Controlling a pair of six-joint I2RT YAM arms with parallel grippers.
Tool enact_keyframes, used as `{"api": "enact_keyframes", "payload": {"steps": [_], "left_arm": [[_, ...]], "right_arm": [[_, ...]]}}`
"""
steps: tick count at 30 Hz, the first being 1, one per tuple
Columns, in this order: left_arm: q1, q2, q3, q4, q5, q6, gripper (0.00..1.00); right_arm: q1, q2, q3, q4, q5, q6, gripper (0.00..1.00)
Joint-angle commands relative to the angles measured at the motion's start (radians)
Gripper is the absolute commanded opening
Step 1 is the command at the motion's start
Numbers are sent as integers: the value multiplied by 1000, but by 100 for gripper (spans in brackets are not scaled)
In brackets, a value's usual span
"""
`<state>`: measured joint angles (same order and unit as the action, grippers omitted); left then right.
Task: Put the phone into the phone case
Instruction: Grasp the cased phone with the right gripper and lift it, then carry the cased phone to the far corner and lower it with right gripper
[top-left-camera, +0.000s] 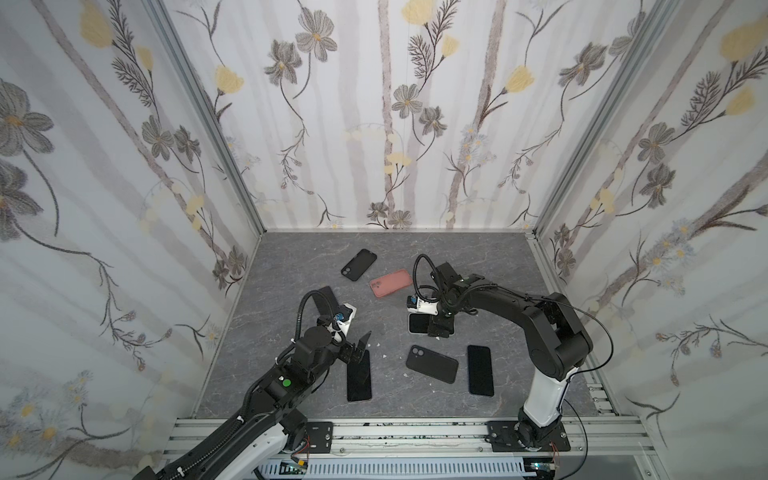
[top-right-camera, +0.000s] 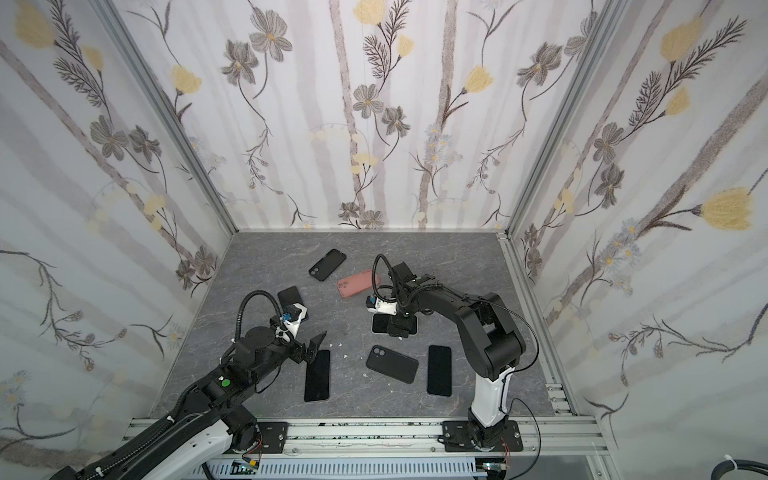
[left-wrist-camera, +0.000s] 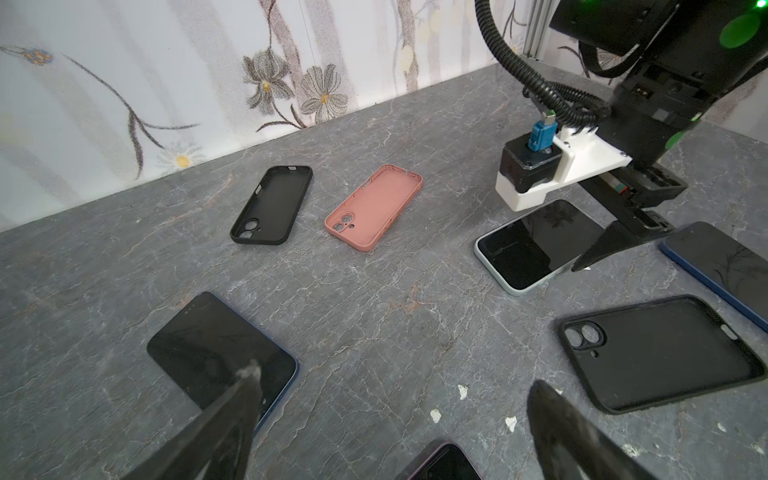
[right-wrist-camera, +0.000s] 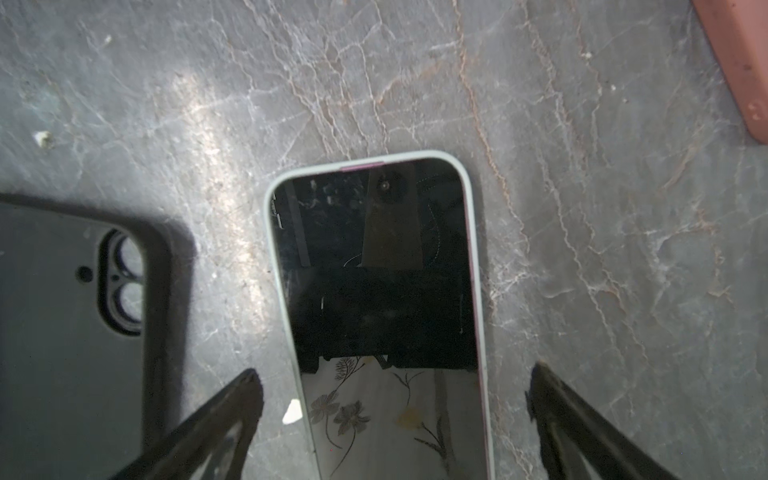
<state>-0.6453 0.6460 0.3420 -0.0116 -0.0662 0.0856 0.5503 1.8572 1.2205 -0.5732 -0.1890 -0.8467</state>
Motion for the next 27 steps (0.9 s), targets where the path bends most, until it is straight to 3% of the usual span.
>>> {"api": "enact_keyframes", "payload": {"steps": [1, 6, 23, 27], "left_arm": [[1, 3, -2, 33, 14, 18, 100], [1, 3, -3, 35, 12, 18, 100], [1, 50, 3, 51, 2, 14, 100], [2, 49, 0, 54, -9, 14, 100]], "right_arm": [[3, 12, -4, -22, 7, -22, 100], [6, 34, 8, -26, 38, -15, 99], [-65, 57, 9, -7, 13, 60, 70], [-96, 78, 24, -5, 51, 99, 67]]}}
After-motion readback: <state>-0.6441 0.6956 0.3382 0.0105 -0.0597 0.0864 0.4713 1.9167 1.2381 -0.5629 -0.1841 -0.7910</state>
